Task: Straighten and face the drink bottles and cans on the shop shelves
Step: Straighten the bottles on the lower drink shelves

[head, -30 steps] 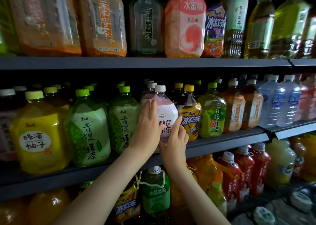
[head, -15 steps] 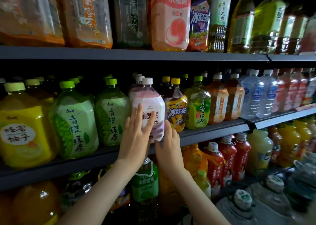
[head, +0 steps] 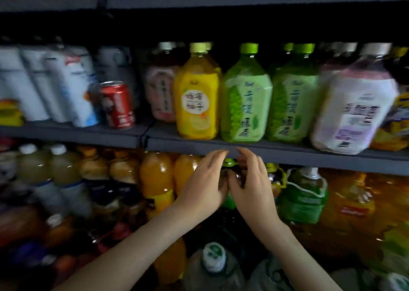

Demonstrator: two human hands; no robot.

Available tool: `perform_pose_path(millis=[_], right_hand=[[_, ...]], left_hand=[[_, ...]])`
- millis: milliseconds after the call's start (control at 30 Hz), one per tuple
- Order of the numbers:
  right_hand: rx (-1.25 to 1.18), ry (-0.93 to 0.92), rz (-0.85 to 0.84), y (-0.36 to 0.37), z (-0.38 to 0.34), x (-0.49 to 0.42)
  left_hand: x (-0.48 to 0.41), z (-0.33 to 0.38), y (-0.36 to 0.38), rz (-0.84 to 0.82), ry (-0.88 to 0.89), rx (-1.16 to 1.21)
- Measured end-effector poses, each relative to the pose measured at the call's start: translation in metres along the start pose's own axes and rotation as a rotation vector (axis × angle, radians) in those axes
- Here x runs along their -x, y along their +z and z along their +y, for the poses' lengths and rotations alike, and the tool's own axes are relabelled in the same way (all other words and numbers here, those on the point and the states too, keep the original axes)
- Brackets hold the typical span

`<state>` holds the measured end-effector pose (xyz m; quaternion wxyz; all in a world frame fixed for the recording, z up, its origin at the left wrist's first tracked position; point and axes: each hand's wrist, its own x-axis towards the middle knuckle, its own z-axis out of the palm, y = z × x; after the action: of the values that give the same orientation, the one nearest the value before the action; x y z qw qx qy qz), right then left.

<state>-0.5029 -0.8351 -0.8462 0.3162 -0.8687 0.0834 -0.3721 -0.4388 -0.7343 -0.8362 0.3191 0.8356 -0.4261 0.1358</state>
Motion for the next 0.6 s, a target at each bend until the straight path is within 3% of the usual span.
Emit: perform_pose_path(millis=[100,367,600], right_hand=[[-0.083,-0.053,-0.072,0.041,-0.035,-0.004],[-0.225,-0.099,-0.091,0.116,-0.109,-0.044],[-0.228,-0.024,-0.086,0.159,-0.130,-0.069]], left_hand=[[0.024,-0.040,-0.037,0.054,-0.159,-0.006],[0.038,-0.123,-0.123,0.410,-0.424,-0.073],[0.007,-0.181,-0.160,0.519,-0.561,-0.002]])
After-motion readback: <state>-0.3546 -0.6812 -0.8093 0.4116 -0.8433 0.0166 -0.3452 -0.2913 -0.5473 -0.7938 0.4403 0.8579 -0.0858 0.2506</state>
